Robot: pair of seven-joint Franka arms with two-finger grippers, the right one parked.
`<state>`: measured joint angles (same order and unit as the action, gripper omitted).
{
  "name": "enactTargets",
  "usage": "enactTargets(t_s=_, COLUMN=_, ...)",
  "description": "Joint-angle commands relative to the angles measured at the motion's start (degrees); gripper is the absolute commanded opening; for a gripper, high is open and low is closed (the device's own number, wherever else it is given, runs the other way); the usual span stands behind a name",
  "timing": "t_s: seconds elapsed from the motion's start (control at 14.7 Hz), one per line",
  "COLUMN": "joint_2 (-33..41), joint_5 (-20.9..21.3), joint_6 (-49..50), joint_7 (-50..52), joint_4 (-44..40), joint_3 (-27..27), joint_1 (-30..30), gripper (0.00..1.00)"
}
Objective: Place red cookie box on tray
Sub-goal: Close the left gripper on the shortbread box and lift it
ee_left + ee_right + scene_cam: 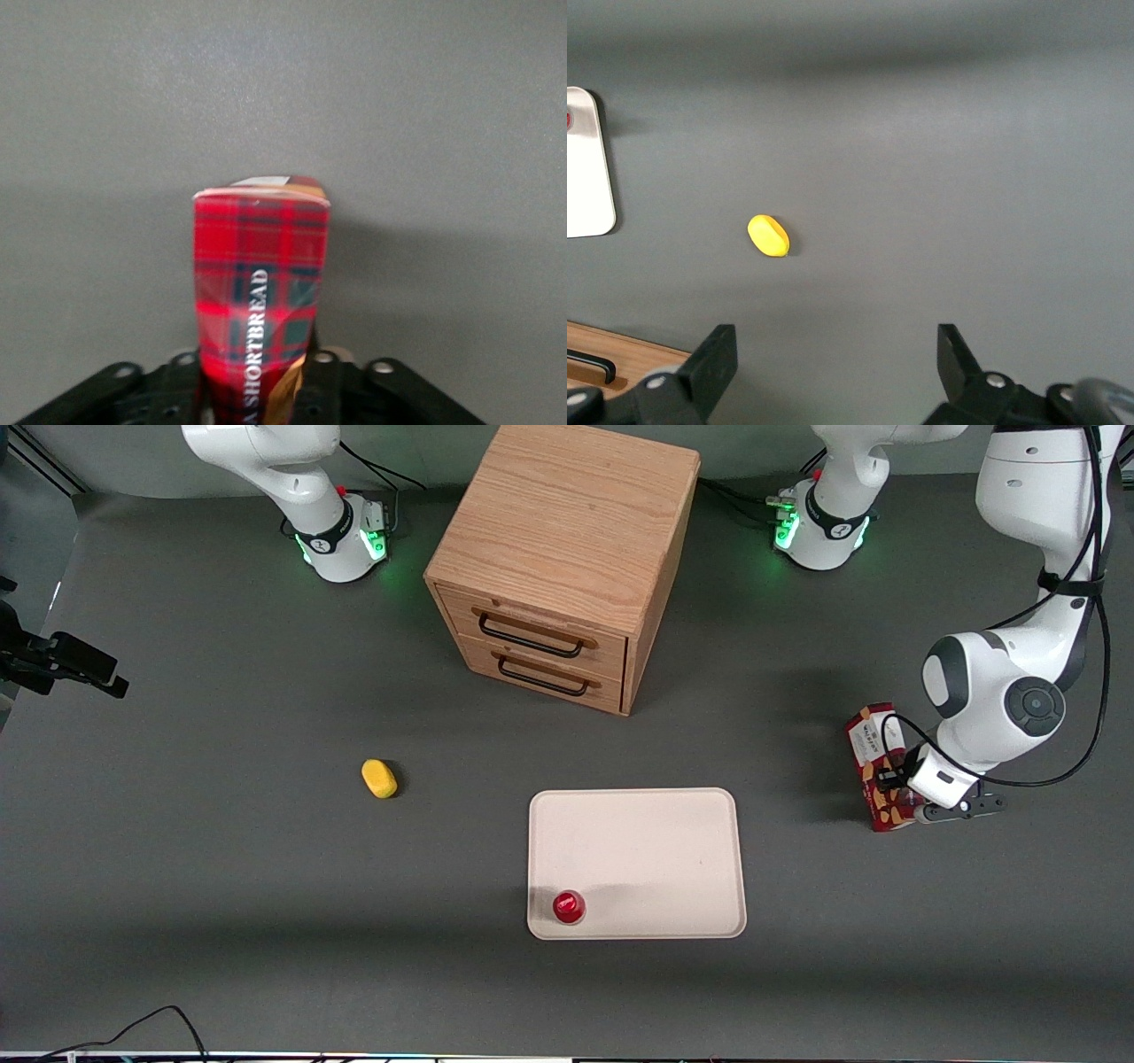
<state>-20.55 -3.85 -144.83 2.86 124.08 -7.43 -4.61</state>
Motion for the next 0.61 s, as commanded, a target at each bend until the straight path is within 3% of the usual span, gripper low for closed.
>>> enactTargets(t_s=0.0, joint_2=3.3, joint_5=-1.1, joint_6=-0.2, joint_7=-0.7, joint_4=2.8, joint_3=-0.3, joint_1=-0.7, gripper=0.00)
enactTargets(t_s=0.14, joint_2=6.0, joint_5=-1.1, joint_6=3.1, joint_7=-0.3, joint_4=2.9, joint_3=-0.2, joint_1=-0.9, gripper=0.00)
enactTargets(t_s=0.27, joint_2=10.3, joint_5=-2.6, joint_6=13.6, joint_7=0.6, joint_4=0.7, joint_3=0.0, joint_1=-1.9, gripper=0.00)
enactTargets(t_s=0.54, joint_2=15.7, joint_5=-2.1, joint_6=38.5, joint_7=7.3, joint_4=-13.4, joint_3=2.9, joint_1=-2.5, gripper=0.00)
